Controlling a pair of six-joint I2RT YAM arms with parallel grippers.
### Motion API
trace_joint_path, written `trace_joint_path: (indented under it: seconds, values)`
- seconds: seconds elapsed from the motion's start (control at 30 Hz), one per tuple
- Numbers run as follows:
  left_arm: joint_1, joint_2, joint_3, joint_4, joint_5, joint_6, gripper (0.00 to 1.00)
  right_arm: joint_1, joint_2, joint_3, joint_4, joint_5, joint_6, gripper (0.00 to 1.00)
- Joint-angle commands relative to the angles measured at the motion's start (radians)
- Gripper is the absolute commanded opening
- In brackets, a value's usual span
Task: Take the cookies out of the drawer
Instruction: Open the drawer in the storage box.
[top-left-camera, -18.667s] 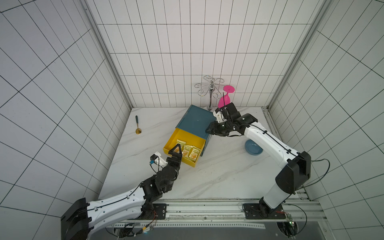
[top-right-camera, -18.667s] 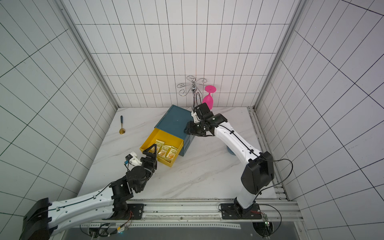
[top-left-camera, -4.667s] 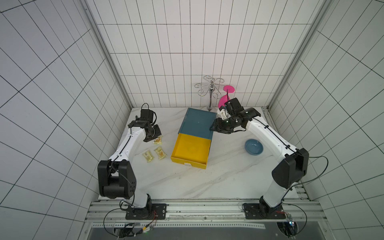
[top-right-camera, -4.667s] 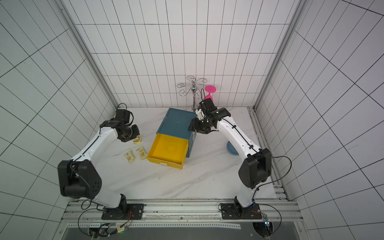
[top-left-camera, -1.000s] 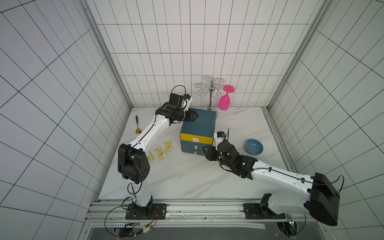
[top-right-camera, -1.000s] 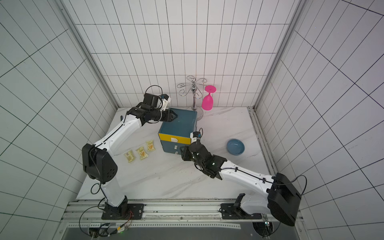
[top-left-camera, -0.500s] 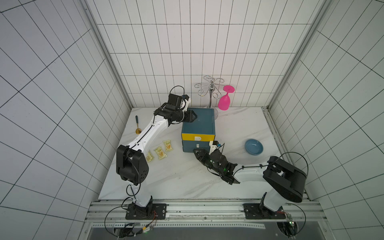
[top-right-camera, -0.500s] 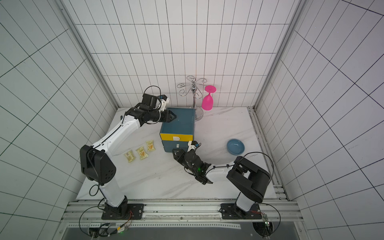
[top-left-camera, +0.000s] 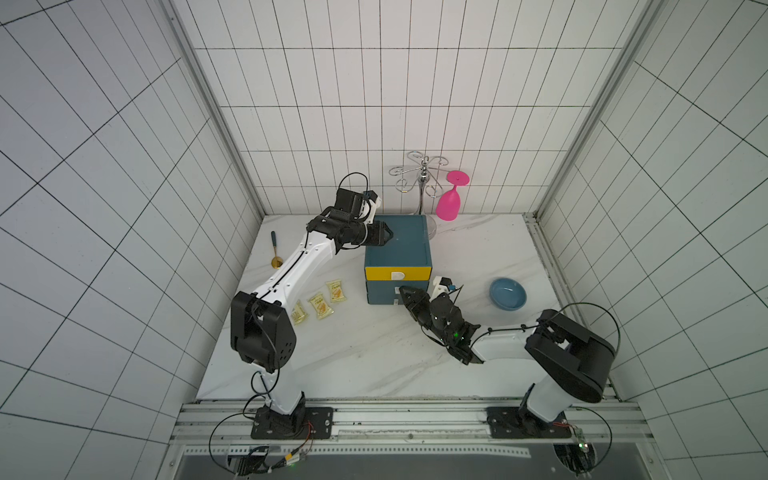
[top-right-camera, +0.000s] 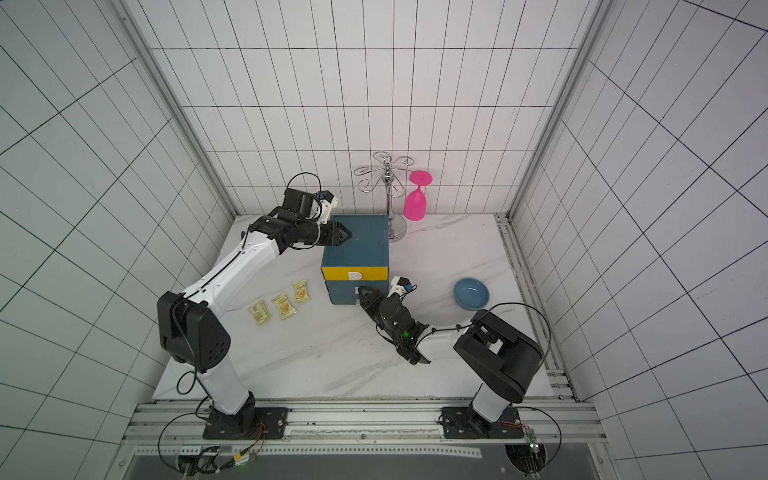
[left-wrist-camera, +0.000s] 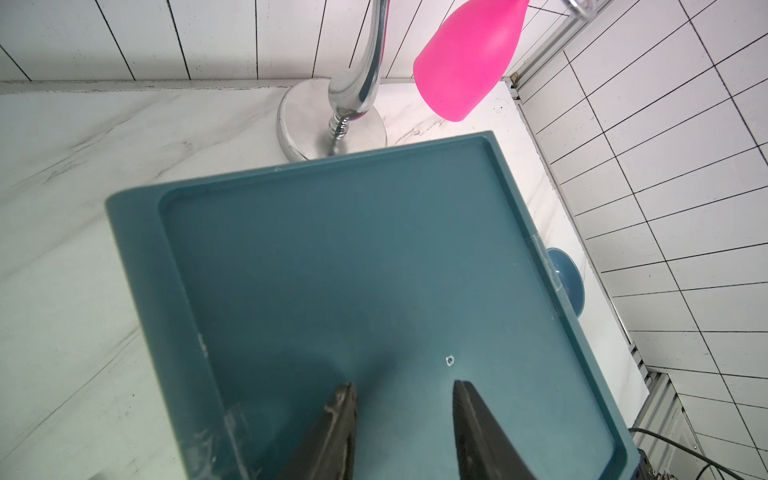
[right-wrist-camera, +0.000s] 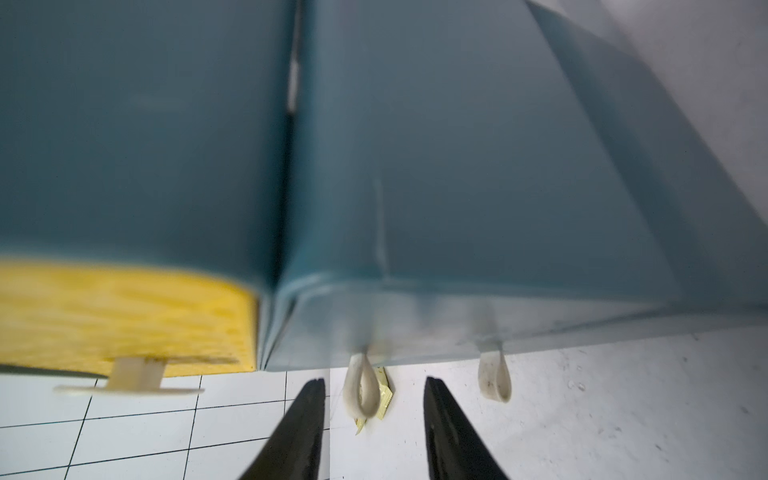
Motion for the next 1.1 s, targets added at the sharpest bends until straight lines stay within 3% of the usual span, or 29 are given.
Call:
trace_joint_path:
  seconds: [0.0, 0.93, 1.07]
  values:
    - [-0.001, 0.048, -0.049, -0.197, -0.027, -0.008, 0.42, -0.02, 0.024, -0.003, 0.046, -0.001, 0.011, 0.42]
    - [-0.001, 0.044, -0.054, -0.201, -0.03, -0.006, 0.39, -0.022, 0.123, 0.075, 0.13, -0.083, 0.043, 0.42]
    - [-0.001, 0.048, -0.058, -0.202, -0.029, -0.008, 0.39, -0.026, 0.135, 0.081, 0.13, -0.09, 0.043, 0.38]
